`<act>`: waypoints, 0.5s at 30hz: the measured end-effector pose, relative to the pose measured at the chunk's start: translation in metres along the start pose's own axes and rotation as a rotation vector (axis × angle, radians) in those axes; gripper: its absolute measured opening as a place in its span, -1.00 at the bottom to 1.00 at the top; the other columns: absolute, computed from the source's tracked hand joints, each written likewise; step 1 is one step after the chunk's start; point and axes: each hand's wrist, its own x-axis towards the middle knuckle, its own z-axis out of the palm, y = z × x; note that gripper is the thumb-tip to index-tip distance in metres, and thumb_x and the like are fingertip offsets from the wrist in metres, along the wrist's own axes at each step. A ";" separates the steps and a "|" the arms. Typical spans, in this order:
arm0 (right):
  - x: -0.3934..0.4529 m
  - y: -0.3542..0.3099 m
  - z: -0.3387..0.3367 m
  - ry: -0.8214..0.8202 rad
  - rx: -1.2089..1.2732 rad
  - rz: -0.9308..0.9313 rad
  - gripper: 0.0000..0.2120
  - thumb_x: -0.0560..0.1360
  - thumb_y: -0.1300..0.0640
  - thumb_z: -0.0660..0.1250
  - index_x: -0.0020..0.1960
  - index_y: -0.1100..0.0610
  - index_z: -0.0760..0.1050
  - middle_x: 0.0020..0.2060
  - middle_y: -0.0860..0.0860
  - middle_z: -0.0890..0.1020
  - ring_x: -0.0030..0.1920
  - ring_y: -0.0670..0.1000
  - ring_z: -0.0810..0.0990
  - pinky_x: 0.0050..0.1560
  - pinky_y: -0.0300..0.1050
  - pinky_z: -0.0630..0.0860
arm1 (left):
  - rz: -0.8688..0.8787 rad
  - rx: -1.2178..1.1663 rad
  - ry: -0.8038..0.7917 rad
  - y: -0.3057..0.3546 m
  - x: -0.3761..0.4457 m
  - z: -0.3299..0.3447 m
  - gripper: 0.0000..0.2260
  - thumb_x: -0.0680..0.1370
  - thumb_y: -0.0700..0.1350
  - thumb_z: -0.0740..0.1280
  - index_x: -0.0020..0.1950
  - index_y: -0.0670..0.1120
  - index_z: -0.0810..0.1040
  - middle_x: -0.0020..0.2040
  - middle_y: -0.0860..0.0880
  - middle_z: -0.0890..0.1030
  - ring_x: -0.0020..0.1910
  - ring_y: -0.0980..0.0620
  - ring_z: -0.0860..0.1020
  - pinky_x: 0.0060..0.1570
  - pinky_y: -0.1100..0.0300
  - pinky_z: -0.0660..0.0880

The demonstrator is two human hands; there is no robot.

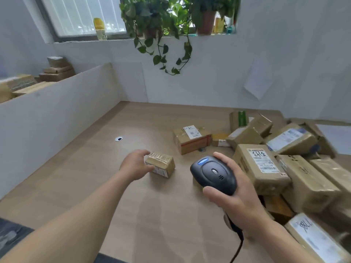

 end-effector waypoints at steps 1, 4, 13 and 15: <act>0.006 0.003 0.000 0.002 -0.002 0.007 -0.18 0.20 0.01 0.62 0.41 -0.11 0.42 0.13 -0.25 0.65 0.17 -0.09 0.68 0.08 -0.23 0.63 | 0.017 0.022 -0.014 0.000 0.011 0.004 -0.41 0.47 -0.03 0.52 0.47 -0.04 0.46 0.46 -0.02 0.46 0.42 -0.01 0.43 0.32 0.17 0.35; 0.027 0.012 0.003 0.020 -0.023 0.037 -0.18 0.19 -0.04 0.61 0.41 -0.13 0.41 0.13 -0.28 0.65 0.17 -0.10 0.68 0.08 -0.25 0.62 | 0.093 0.125 -0.080 -0.003 0.047 0.018 -0.36 0.45 -0.02 0.54 0.49 -0.04 0.44 0.48 -0.01 0.42 0.43 -0.01 0.42 0.34 0.19 0.33; 0.104 0.050 0.035 0.099 -0.084 0.130 -0.18 0.16 -0.11 0.59 0.39 -0.19 0.41 0.14 -0.31 0.65 0.18 -0.13 0.67 0.15 -0.16 0.61 | 0.262 0.397 -0.349 -0.032 0.157 0.067 -0.18 0.44 -0.03 0.54 0.61 0.01 0.21 0.62 -0.09 0.14 0.57 -0.11 0.18 0.47 0.02 0.30; 0.118 0.058 0.044 0.114 -0.084 0.152 -0.16 0.13 -0.15 0.56 0.39 -0.19 0.41 0.13 -0.32 0.65 0.17 -0.15 0.67 0.12 -0.24 0.60 | 0.287 0.451 -0.388 -0.039 0.178 0.076 -0.17 0.44 -0.04 0.53 0.62 0.01 0.17 0.63 -0.09 0.10 0.58 -0.15 0.13 0.47 -0.04 0.31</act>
